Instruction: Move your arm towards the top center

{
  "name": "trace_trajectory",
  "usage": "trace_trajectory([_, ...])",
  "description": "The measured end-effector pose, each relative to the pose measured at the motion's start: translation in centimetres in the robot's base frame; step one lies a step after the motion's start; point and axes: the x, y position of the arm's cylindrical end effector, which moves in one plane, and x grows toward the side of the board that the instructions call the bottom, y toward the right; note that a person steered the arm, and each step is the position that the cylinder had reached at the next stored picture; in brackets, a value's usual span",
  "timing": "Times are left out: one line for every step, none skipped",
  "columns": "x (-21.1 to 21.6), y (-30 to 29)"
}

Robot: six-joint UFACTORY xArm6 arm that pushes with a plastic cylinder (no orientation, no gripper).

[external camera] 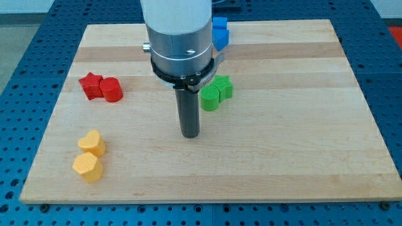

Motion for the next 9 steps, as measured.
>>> trace_trajectory([0.0, 0.0])
trace_trajectory([0.0, -0.2])
trace_trajectory([0.0, -0.2])
trace_trajectory([0.0, -0.5])
trace_trajectory([0.0, -1.4])
trace_trajectory([-1.4, -2.3])
trace_trajectory([-2.3, -2.3])
trace_trajectory([-3.9, -2.3])
trace_trajectory([-8.8, -2.3])
